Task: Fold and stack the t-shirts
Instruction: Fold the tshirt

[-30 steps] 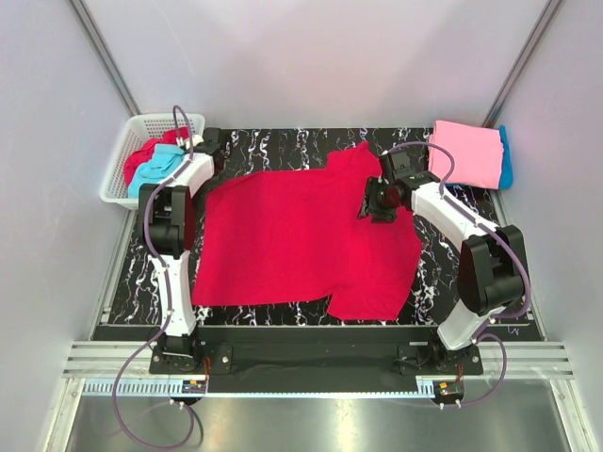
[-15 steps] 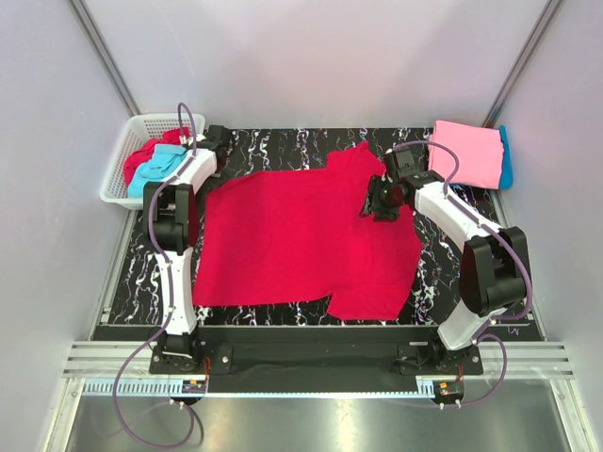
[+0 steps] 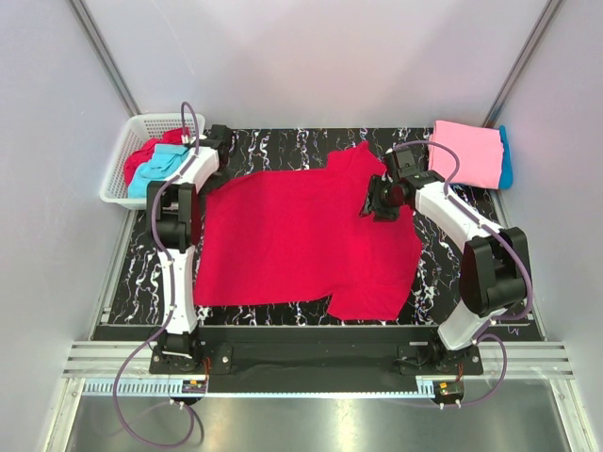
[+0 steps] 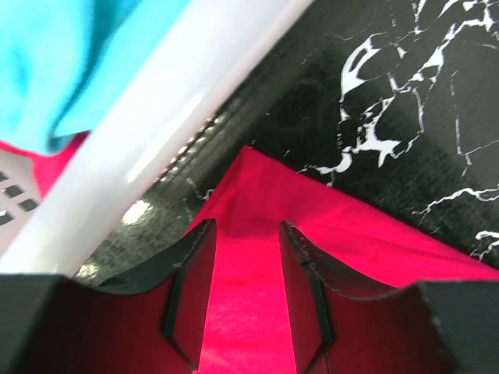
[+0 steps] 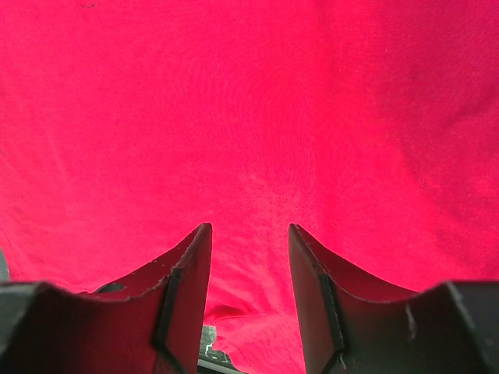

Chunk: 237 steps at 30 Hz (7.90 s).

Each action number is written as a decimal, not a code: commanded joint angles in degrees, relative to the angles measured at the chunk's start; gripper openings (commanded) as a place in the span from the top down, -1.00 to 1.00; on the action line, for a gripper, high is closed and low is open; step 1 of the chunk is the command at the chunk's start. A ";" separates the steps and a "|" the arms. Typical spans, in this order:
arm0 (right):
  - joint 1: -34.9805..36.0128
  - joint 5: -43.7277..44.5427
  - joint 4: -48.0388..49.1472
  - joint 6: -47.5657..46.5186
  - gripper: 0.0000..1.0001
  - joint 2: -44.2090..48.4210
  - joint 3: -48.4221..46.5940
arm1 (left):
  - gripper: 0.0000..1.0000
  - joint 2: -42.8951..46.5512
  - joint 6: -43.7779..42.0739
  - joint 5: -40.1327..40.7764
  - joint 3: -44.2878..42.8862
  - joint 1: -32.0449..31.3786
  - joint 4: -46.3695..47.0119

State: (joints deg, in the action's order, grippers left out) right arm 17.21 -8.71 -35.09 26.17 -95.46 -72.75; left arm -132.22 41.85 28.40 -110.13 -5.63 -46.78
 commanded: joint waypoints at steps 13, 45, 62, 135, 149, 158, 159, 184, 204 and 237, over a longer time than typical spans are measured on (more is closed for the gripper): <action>-1.83 -1.04 0.73 0.02 -0.02 3.00 -0.64 | 0.87 -2.52 0.08 0.25 -4.84 0.97 -1.64; -8.85 4.59 1.34 -6.13 -0.28 -27.28 -34.33 | 1.00 10.49 -1.85 -1.95 1.75 -0.26 -1.91; -12.11 -10.71 0.46 -15.80 -0.18 -60.01 -77.70 | 1.00 14.98 -1.68 -8.63 6.77 -2.02 -1.64; -14.40 -14.14 15.14 -3.14 0.12 -66.17 -77.45 | 1.00 23.24 -1.94 -11.62 10.90 -2.63 -1.47; -14.40 -14.49 14.96 -4.81 1.00 -62.84 -75.79 | 1.00 23.76 -2.12 -11.53 11.42 -2.90 -1.47; -13.61 -11.16 14.44 -7.27 1.00 -44.30 -55.41 | 1.00 26.58 -1.86 -10.48 13.80 -2.99 -1.38; -13.43 -10.54 14.44 -7.71 1.00 -42.89 -51.91 | 1.00 26.93 -1.59 -10.39 14.23 -2.99 -1.55; -11.50 -4.22 9.78 -5.52 1.00 2.79 -1.09 | 1.00 45.90 7.72 -5.47 36.47 -3.07 -1.38; -11.50 2.73 2.40 0.36 1.00 19.51 16.23 | 1.00 51.54 12.81 1.22 45.86 -2.99 -4.01; -10.27 -18.35 15.31 -1.74 0.40 -5.07 4.55 | 0.59 34.59 -1.94 -35.96 37.53 -13.53 15.14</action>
State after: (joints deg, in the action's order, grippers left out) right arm 5.87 -21.30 -24.71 26.06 -97.95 -63.61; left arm -96.33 43.11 0.75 -69.01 -19.03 -37.23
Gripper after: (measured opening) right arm 0.302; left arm 0.208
